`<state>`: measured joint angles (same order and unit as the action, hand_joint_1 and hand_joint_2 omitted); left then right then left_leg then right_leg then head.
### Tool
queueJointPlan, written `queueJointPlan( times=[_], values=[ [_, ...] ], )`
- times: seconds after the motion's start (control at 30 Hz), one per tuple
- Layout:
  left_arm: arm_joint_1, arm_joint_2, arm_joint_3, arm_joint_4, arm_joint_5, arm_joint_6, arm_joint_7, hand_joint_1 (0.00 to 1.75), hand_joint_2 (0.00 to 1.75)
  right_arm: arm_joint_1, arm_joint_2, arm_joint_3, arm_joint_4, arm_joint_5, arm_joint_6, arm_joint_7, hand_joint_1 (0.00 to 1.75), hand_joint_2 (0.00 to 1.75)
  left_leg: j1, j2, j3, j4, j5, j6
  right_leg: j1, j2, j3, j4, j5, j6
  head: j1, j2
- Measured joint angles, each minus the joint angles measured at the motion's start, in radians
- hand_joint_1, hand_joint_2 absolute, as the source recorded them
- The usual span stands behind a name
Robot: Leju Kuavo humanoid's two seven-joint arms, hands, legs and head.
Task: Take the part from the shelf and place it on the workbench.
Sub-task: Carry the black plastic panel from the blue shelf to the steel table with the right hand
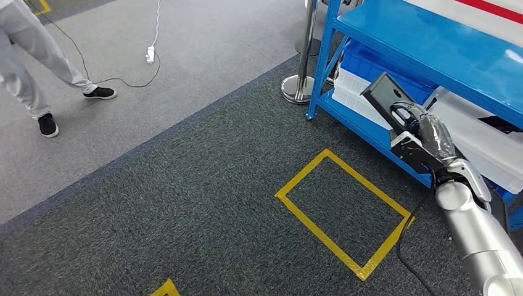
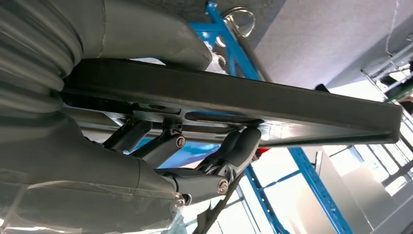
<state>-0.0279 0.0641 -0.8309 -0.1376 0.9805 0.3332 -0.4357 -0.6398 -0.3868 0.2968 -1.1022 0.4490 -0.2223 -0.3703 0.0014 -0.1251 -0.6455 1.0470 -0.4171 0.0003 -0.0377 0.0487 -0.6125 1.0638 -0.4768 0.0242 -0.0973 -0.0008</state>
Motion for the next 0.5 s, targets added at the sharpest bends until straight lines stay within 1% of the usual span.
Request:
queueJointPlan(
  times=[0.03, 0.07, 0.1, 0.13, 0.17, 0.2, 0.23, 0.27, 0.3, 0.33, 0.37, 0.4, 0.43, 0.47, 0.5],
  values=[
    [0.009, -0.001, -0.003, 0.005, -0.002, -0.002, 0.021, 0.00, 1.75, 0.000, -0.003, -0.007, -0.003, 0.015, 0.001, 0.005, 1.75, 1.75, 0.000, 0.012, -0.004, 0.005, -0.003, -0.005, 0.001, -0.010, 0.001, -0.001, 0.001, -0.007, 0.000, 0.000],
    [0.016, -0.004, -0.009, 0.011, -0.006, -0.004, 0.042, 0.00, 1.75, -0.001, -0.007, -0.015, -0.007, 0.033, 0.001, 0.011, 1.75, 1.75, -0.001, 0.036, -0.012, 0.024, -0.014, -0.010, 0.001, -0.020, 0.003, -0.003, 0.002, -0.014, 0.000, 0.000],
    [0.022, -0.007, -0.014, 0.016, -0.009, -0.004, 0.060, 0.00, 1.75, -0.002, -0.014, -0.024, -0.013, 0.049, 0.002, 0.016, 1.75, 1.75, -0.001, 0.066, -0.030, 0.062, -0.037, -0.015, 0.002, -0.032, 0.004, -0.005, 0.002, -0.020, 0.000, 0.000],
    [0.026, -0.012, -0.020, 0.021, -0.012, -0.004, 0.072, 0.00, 1.75, -0.003, -0.021, -0.032, -0.018, 0.060, 0.003, 0.022, 1.75, 1.75, -0.001, 0.097, -0.056, 0.120, -0.067, -0.019, 0.004, -0.043, 0.005, -0.005, 0.001, -0.024, 0.000, 0.000],
    [0.028, -0.016, -0.024, 0.025, -0.014, -0.003, 0.079, 0.00, 1.75, -0.004, -0.029, -0.040, -0.022, 0.067, 0.005, 0.025, 1.75, 1.75, 0.001, 0.112, -0.088, 0.188, -0.099, -0.022, 0.006, -0.056, 0.005, -0.005, 0.000, -0.027, 0.000, 0.000],
    [0.030, -0.021, -0.027, 0.028, -0.016, -0.002, 0.082, 0.00, 1.75, -0.005, -0.035, -0.047, -0.023, 0.071, 0.007, 0.028, 1.75, 1.75, 0.004, 0.117, -0.117, 0.250, -0.123, -0.023, 0.009, -0.069, 0.005, -0.005, -0.001, -0.028, 0.000, 0.000],
    [0.031, -0.025, -0.030, 0.030, -0.017, -0.001, 0.084, 0.00, 1.75, -0.006, -0.039, -0.051, -0.024, 0.073, 0.009, 0.030, 1.75, 1.75, 0.005, 0.119, -0.133, 0.285, -0.131, -0.022, 0.012, -0.083, 0.006, -0.005, -0.002, -0.030, 0.000, 0.000],
    [0.033, -0.029, -0.033, 0.031, -0.017, -0.001, 0.084, 0.00, 1.75, -0.006, -0.041, -0.054, -0.025, 0.073, 0.011, 0.031, 1.75, 1.75, 0.005, 0.121, -0.130, 0.281, -0.121, -0.020, 0.015, -0.095, 0.007, -0.005, -0.003, -0.030, 0.000, 0.000],
    [0.034, -0.031, -0.036, 0.033, -0.017, -0.001, 0.085, 0.00, 1.75, -0.006, -0.041, -0.055, -0.027, 0.074, 0.012, 0.032, 1.75, 1.75, 0.004, 0.125, -0.105, 0.237, -0.094, -0.015, 0.017, -0.108, 0.009, -0.005, -0.005, -0.031, 0.000, 0.000],
    [0.034, -0.033, -0.038, 0.034, -0.017, -0.001, 0.086, 0.00, 1.75, -0.007, -0.041, -0.057, -0.030, 0.075, 0.013, 0.032, 1.75, 1.75, 0.000, 0.138, -0.066, 0.165, -0.062, -0.007, 0.019, -0.119, 0.012, -0.005, -0.006, -0.030, 0.000, 0.000],
    [0.034, -0.033, -0.040, 0.037, -0.017, -0.001, 0.088, 0.00, 1.75, -0.008, -0.042, -0.059, -0.034, 0.077, 0.014, 0.032, 1.75, 1.75, -0.008, 0.160, -0.028, 0.094, -0.041, 0.003, 0.022, -0.130, 0.014, -0.006, -0.008, -0.028, 0.000, 0.000],
    [0.033, -0.034, -0.042, 0.040, -0.017, -0.001, 0.090, 0.00, 1.75, -0.011, -0.043, -0.062, -0.036, 0.081, 0.016, 0.033, 1.75, 1.75, -0.016, 0.179, 0.000, 0.040, -0.028, 0.012, 0.024, -0.140, 0.017, -0.007, -0.010, -0.025, 0.000, 0.000],
    [0.034, -0.035, -0.043, 0.043, -0.017, 0.000, 0.093, 0.00, 1.75, -0.015, -0.044, -0.065, -0.038, 0.087, 0.019, 0.034, 1.75, 1.75, -0.023, 0.191, 0.014, 0.010, -0.025, 0.020, 0.025, -0.151, 0.019, -0.009, -0.011, -0.021, 0.000, 0.000],
    [0.034, -0.036, -0.045, 0.046, -0.016, 0.001, 0.096, 0.00, 1.75, -0.020, -0.046, -0.066, -0.038, 0.094, 0.025, 0.036, 1.75, 1.75, -0.028, 0.190, 0.014, 0.000, -0.027, 0.025, 0.025, -0.162, 0.021, -0.012, -0.011, -0.016, 0.000, 0.000],
    [0.037, -0.039, -0.046, 0.049, -0.015, 0.004, 0.095, 0.00, 1.75, -0.027, -0.047, -0.066, -0.038, 0.103, 0.037, 0.041, 1.75, 1.75, -0.029, 0.178, 0.016, -0.007, -0.022, 0.029, 0.024, -0.172, 0.024, -0.016, -0.011, -0.011, 0.000, 0.000]
  ],
)
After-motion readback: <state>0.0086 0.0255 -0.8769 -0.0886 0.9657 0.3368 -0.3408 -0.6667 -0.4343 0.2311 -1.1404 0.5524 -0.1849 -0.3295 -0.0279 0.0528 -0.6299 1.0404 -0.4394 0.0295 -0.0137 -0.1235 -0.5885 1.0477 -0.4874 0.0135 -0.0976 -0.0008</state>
